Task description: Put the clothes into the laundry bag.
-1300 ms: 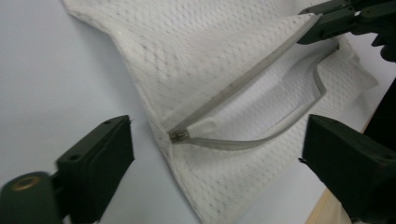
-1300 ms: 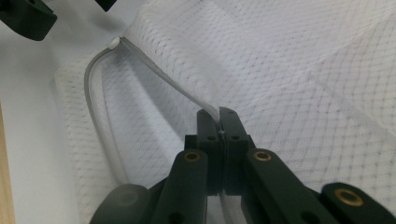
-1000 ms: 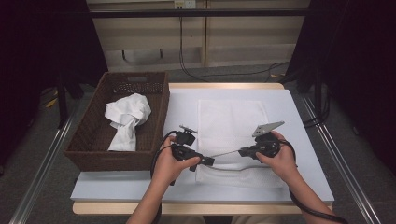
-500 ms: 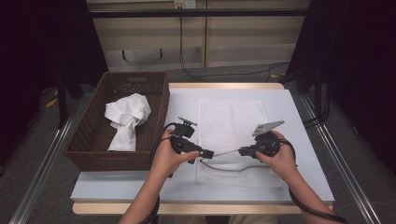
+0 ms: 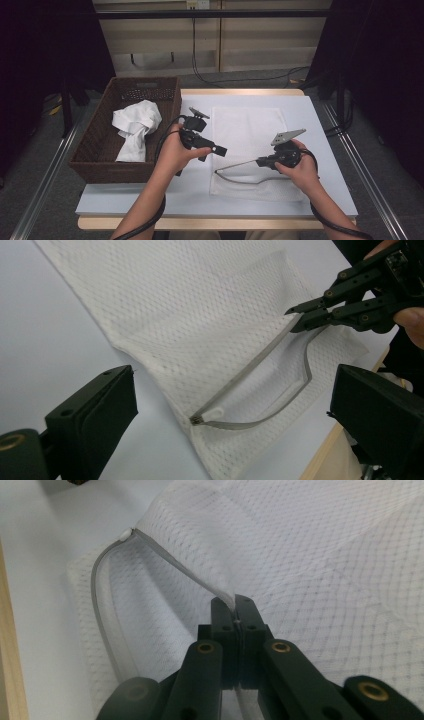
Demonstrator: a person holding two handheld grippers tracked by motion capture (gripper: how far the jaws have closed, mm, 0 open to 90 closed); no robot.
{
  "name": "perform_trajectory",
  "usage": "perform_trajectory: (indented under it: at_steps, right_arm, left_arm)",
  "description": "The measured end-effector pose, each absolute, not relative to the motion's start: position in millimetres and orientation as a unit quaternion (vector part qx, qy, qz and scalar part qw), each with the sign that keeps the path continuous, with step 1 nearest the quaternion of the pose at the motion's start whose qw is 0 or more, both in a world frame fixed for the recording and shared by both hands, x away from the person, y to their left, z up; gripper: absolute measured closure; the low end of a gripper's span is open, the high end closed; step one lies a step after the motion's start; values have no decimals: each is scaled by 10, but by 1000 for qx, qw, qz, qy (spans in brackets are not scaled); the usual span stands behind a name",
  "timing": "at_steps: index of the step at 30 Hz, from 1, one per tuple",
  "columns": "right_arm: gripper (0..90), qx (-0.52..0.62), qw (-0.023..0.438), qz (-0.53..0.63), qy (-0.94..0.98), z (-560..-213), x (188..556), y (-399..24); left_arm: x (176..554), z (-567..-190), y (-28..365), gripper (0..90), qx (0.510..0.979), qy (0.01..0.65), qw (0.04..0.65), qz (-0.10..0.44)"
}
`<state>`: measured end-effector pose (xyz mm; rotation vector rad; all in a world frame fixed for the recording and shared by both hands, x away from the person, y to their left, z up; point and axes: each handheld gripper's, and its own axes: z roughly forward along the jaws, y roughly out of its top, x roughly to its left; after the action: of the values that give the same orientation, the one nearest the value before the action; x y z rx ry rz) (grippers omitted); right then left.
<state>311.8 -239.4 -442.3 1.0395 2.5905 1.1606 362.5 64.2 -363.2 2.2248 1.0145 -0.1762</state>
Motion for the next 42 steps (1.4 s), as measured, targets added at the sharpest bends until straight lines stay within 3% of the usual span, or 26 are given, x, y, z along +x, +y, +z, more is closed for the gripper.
perform_trajectory:
  at_steps: [18,42]
  right_arm:
    - [900,345,73,398,847,-4299,3162,-2421]
    - [900,344,67,402,846,-4325,3163,-2417]
  left_arm:
    - [3854,-3408,882,43,846,416,332,-39]
    - [4130,-3285,1556,48,812,489,317,29]
